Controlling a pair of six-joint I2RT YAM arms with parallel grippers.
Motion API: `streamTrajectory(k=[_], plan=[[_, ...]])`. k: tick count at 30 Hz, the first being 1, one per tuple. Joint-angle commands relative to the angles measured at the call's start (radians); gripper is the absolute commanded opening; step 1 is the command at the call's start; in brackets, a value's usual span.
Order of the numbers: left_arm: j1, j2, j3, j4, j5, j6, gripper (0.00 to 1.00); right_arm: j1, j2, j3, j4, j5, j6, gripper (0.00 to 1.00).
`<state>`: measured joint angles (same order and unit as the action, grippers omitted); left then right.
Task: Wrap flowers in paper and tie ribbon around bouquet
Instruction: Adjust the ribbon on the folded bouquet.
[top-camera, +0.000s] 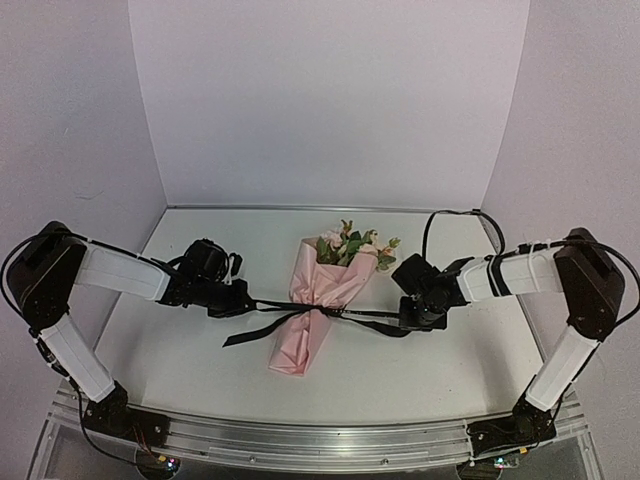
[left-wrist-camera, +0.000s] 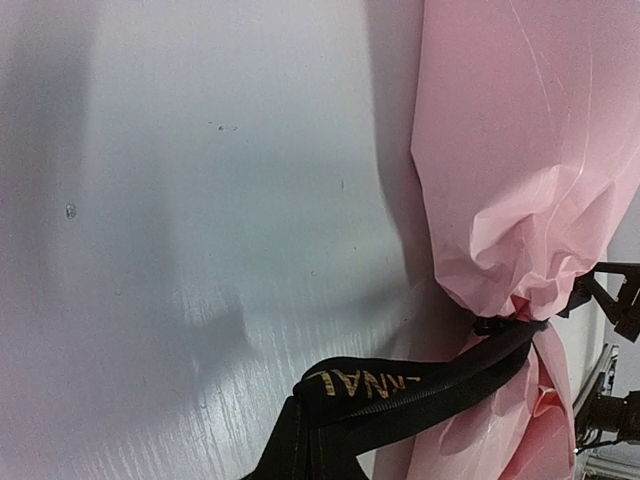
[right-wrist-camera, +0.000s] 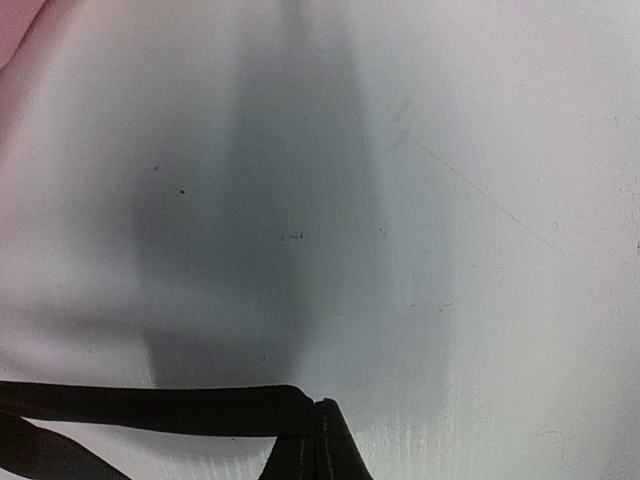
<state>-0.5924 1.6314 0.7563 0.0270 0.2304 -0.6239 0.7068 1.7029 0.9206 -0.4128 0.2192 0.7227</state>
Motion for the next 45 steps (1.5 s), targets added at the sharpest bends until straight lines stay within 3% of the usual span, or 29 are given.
streamTrajectory(k=[1,11,25,41,45], plan=[[0.057,-0.025,-0.041,-0.049,-0.029,0.007,0.00,-0.066,-0.046,-0.040,-0.107,0.107,0.007,0.00],[0.091,-0.069,-0.146,0.005,0.025,-0.050,0.00,-0.159,-0.084,-0.052,-0.107,0.079,-0.014,0.00],[0.089,-0.138,-0.172,0.013,0.056,-0.098,0.00,-0.212,-0.133,-0.085,-0.106,0.079,-0.035,0.00],[0.044,-0.236,-0.165,-0.001,-0.026,-0.162,0.00,-0.331,-0.215,-0.112,-0.104,0.043,-0.066,0.00],[-0.022,-0.185,-0.123,0.028,-0.014,-0.110,0.00,-0.327,-0.234,-0.146,-0.071,-0.053,-0.051,0.00]])
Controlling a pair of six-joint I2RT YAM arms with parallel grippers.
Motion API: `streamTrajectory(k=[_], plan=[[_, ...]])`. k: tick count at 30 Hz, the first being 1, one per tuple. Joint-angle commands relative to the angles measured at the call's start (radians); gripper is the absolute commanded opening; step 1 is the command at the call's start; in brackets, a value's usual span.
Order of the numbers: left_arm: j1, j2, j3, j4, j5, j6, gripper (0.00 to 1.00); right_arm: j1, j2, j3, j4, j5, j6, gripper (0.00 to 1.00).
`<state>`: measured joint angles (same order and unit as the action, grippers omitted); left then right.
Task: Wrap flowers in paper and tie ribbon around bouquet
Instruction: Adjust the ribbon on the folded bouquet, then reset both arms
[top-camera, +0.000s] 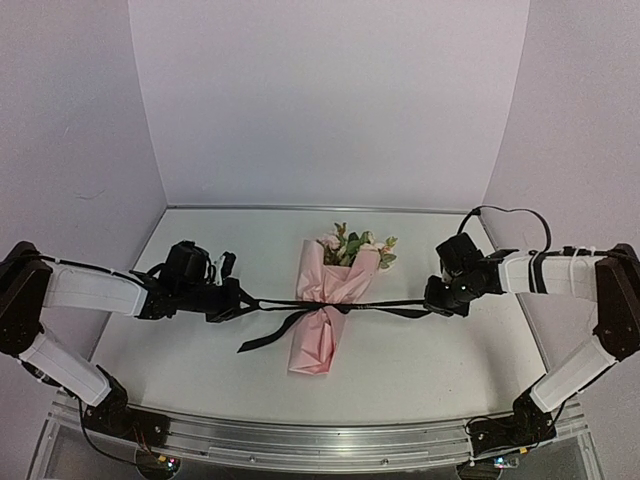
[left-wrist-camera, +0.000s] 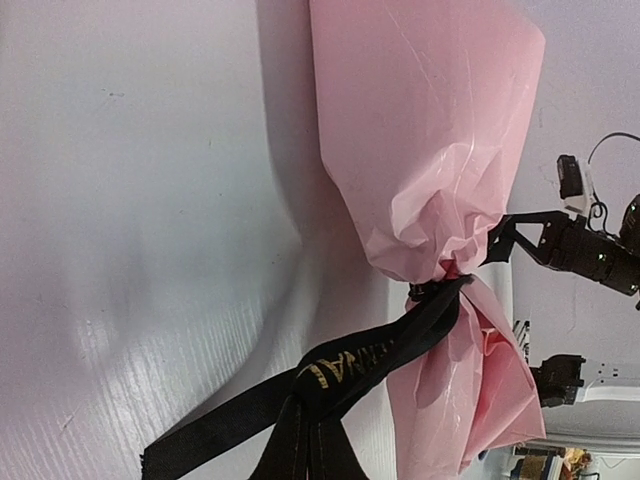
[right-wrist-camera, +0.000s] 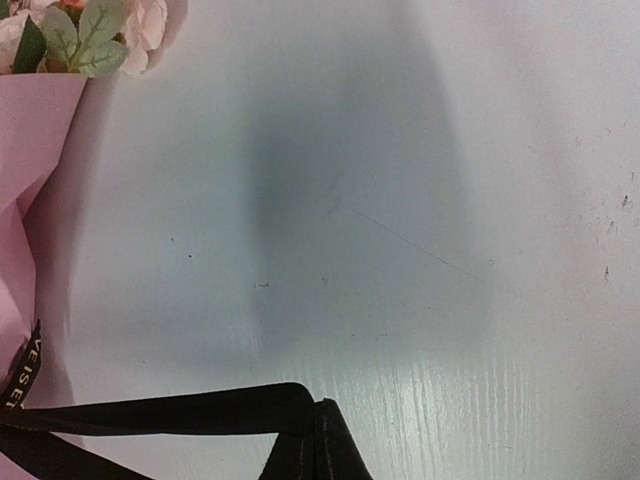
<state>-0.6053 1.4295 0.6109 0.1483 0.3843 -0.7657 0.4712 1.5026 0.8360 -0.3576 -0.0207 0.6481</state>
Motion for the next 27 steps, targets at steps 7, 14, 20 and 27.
streamTrajectory(k=[7,14,20,27], plan=[[-0.046,0.086,0.092,-0.024,-0.134,0.045,0.16,0.116,-0.075,-0.101,-0.057,0.114,0.058,0.36],[-0.039,-0.002,0.192,-0.055,-0.202,0.115,0.89,0.179,-0.196,-0.059,-0.032,0.010,0.061,0.98],[0.066,-0.059,0.336,-0.138,-0.245,0.146,1.00,0.180,-0.336,0.012,-0.059,0.120,0.049,0.98],[0.075,-0.122,0.491,-0.241,-0.416,0.191,1.00,0.179,-0.424,0.089,-0.097,0.195,-0.004,0.98]])
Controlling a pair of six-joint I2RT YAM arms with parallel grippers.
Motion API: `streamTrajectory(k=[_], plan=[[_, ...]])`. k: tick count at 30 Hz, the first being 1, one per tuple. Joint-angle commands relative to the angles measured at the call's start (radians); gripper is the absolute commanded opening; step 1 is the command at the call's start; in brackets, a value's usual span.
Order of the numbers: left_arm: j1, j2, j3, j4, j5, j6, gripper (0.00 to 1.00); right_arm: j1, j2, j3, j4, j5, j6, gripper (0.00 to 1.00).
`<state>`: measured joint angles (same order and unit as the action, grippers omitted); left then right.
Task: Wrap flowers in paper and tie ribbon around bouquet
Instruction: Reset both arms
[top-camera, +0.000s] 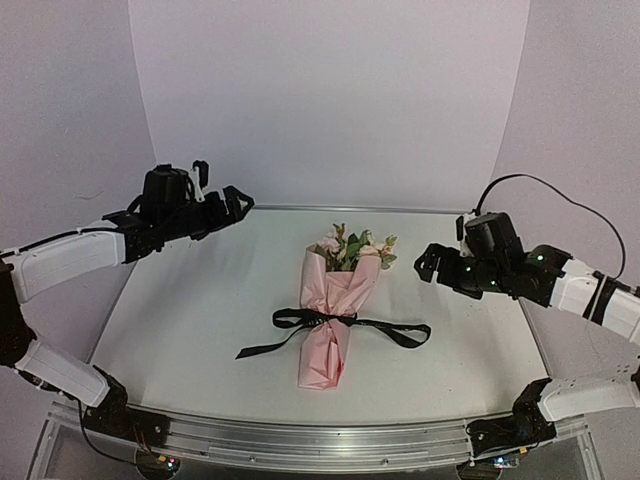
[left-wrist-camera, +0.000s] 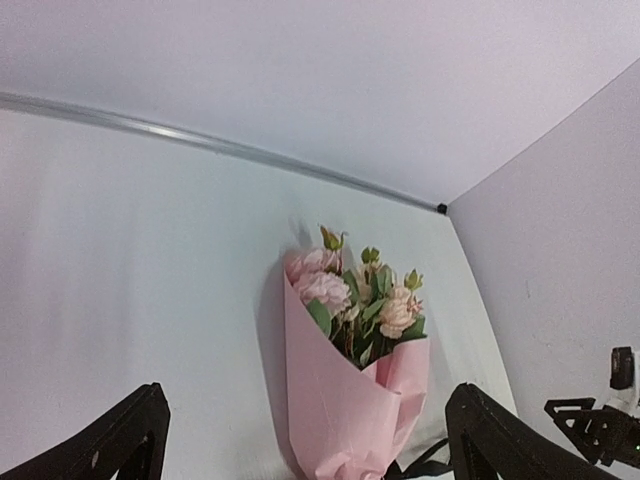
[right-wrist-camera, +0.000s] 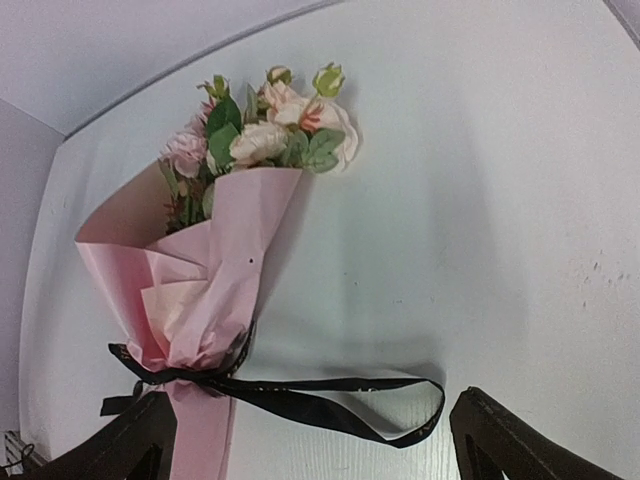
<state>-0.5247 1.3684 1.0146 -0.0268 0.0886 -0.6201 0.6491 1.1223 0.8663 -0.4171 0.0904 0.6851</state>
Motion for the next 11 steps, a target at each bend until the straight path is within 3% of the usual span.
streamTrajectory(k=[1,11], plan=[[-0.006,-0.064,0.101,-0.084,-0.138,0.047,1.00,0.002,-0.057,0.063,-0.044,0.096,-0.048,0.98],[-0.006,-0.088,0.136,-0.140,-0.176,0.067,1.00,0.002,-0.111,0.093,-0.071,0.143,-0.096,0.98]])
